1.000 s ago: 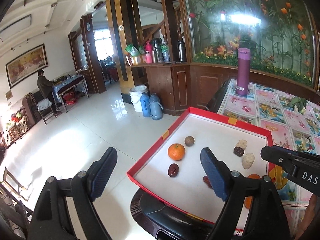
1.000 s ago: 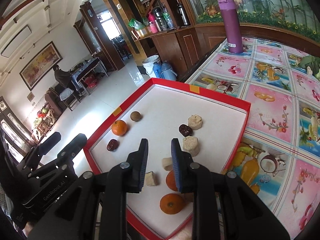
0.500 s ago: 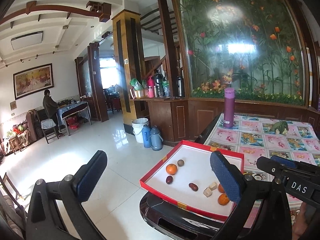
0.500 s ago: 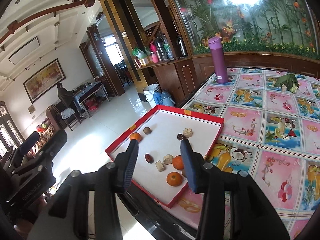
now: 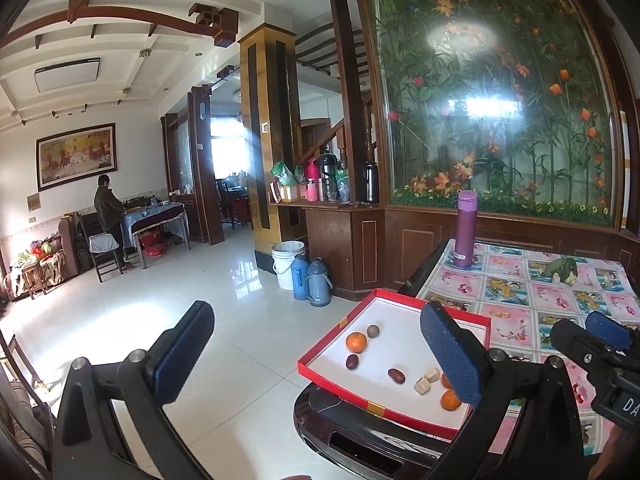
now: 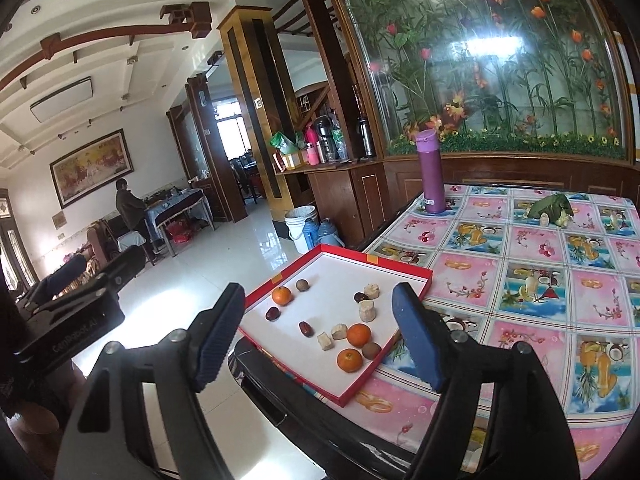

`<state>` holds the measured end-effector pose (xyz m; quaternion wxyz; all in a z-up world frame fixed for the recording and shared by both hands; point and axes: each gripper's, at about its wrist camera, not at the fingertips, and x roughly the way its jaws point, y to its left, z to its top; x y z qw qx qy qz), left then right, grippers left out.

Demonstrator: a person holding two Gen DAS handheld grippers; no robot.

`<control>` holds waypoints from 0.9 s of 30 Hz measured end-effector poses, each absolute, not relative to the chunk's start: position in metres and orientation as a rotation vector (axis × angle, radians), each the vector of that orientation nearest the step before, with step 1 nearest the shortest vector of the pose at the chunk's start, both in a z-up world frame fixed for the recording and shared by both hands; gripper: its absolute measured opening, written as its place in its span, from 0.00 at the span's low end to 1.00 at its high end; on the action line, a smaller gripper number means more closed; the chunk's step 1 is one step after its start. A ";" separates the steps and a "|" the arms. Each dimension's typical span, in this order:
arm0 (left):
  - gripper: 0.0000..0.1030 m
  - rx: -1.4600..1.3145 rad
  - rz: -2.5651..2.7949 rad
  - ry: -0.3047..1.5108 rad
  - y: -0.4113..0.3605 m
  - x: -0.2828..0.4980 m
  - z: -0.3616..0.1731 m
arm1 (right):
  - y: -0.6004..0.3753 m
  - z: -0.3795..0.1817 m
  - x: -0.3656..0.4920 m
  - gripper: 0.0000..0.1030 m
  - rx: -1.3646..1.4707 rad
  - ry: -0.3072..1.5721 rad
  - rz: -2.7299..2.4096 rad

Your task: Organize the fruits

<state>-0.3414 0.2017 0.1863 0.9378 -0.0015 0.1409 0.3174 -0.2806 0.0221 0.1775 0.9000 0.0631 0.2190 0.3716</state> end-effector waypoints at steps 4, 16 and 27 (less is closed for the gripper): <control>1.00 0.012 0.665 0.285 0.205 -0.347 0.185 | 0.021 0.176 -0.282 0.84 0.157 0.428 0.743; 1.00 -0.001 0.693 0.253 0.219 -0.359 0.188 | 0.027 0.189 -0.305 1.00 0.157 0.323 0.710; 1.00 -0.027 0.724 0.248 0.232 -0.364 0.185 | 0.043 0.187 -0.315 1.00 0.112 0.316 0.719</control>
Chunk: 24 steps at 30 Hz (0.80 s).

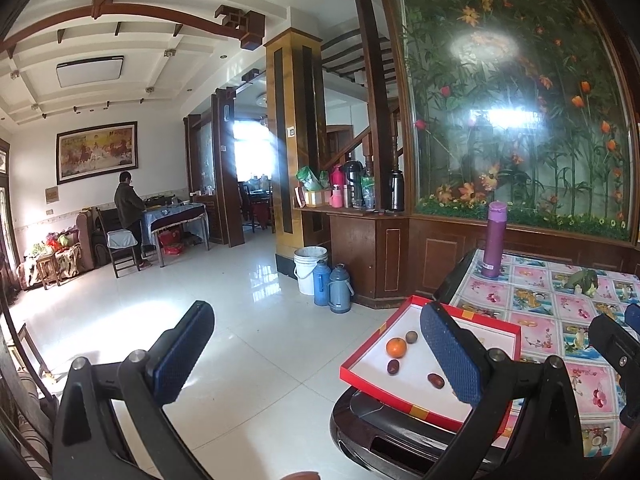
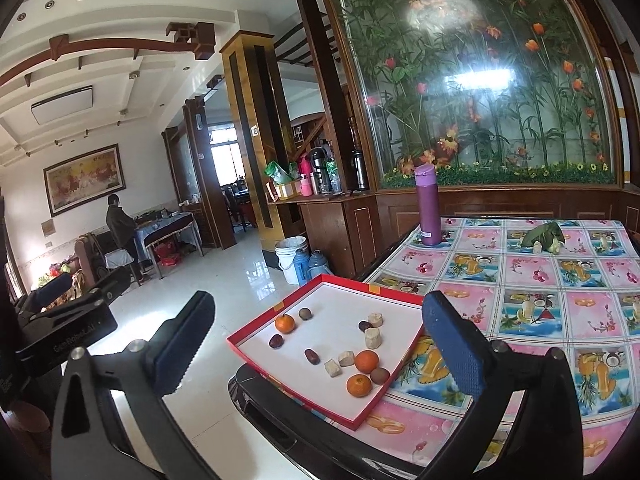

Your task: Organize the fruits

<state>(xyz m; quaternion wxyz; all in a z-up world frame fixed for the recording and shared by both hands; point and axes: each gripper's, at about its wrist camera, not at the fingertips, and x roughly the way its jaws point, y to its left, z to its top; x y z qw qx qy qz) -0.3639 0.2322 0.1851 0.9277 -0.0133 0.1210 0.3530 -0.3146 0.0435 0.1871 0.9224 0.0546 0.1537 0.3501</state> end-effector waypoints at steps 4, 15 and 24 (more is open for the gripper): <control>1.00 -0.038 0.735 0.246 0.235 -0.366 0.186 | 0.048 0.187 -0.318 1.00 0.096 0.309 0.724; 1.00 -0.053 0.755 0.245 0.238 -0.368 0.186 | 0.054 0.181 -0.322 1.00 0.082 0.317 0.741; 1.00 -0.052 0.765 0.247 0.239 -0.368 0.185 | 0.056 0.179 -0.322 1.00 0.076 0.322 0.744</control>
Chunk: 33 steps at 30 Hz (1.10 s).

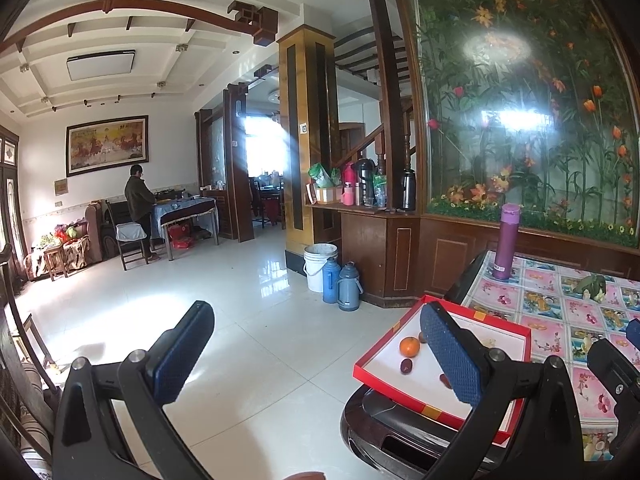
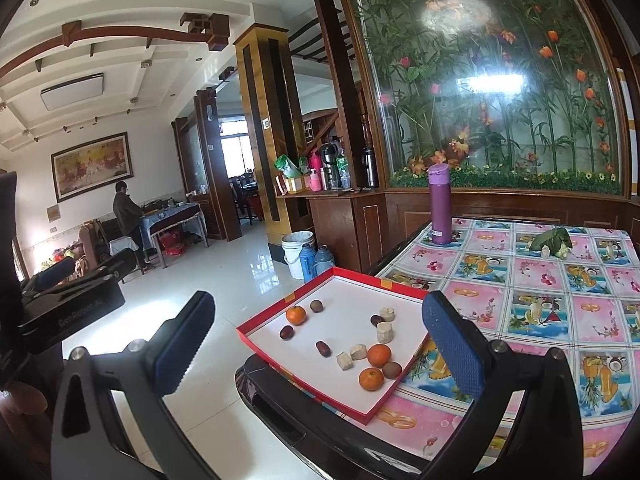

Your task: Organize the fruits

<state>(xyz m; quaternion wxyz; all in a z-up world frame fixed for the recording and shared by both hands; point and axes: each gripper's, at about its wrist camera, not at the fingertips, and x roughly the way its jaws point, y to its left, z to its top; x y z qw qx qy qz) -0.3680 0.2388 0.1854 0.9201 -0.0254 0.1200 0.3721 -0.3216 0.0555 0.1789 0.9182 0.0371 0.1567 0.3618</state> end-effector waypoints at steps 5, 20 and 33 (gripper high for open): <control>1.00 -0.047 0.764 0.245 0.239 -0.369 0.185 | 0.056 0.180 -0.322 1.00 0.080 0.336 0.747; 1.00 -0.034 0.769 0.238 0.237 -0.370 0.185 | 0.057 0.179 -0.325 1.00 0.084 0.327 0.746; 1.00 -0.040 0.760 0.249 0.239 -0.370 0.181 | 0.055 0.179 -0.324 1.00 0.085 0.335 0.739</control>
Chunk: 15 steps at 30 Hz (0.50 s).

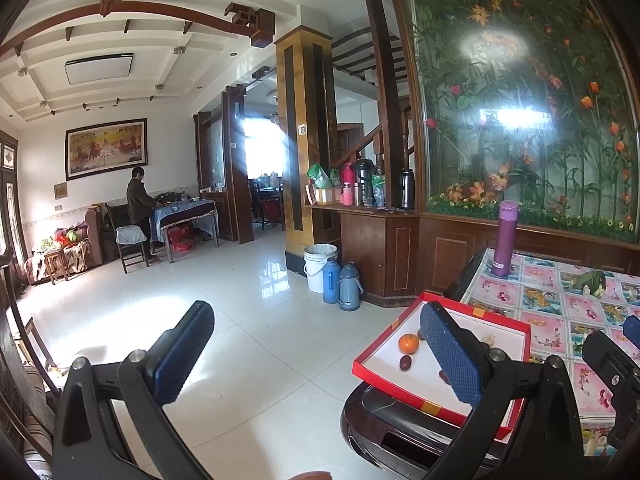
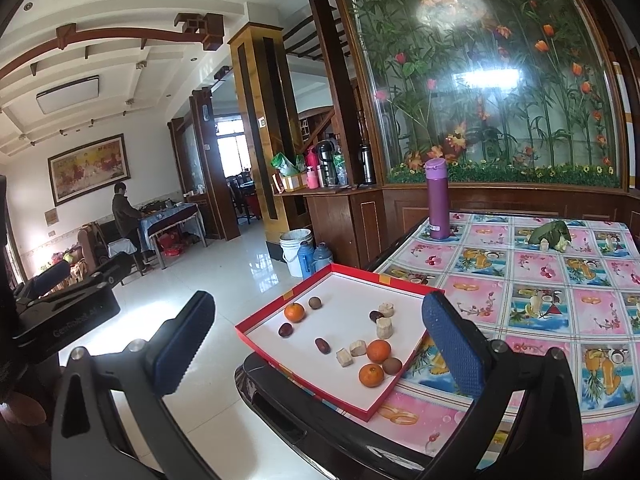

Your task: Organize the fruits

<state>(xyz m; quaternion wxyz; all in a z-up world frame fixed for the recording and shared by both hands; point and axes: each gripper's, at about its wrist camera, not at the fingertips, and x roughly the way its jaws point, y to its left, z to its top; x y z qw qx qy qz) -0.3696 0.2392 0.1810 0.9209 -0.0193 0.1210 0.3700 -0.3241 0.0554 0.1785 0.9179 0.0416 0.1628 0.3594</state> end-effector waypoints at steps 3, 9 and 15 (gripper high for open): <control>1.00 -0.036 0.761 0.247 0.239 -0.370 0.180 | 0.055 0.178 -0.324 1.00 0.086 0.337 0.739; 1.00 -0.042 0.759 0.253 0.240 -0.369 0.179 | 0.056 0.177 -0.324 1.00 0.082 0.334 0.739; 1.00 -0.042 0.758 0.256 0.242 -0.369 0.178 | 0.057 0.177 -0.323 1.00 0.083 0.335 0.740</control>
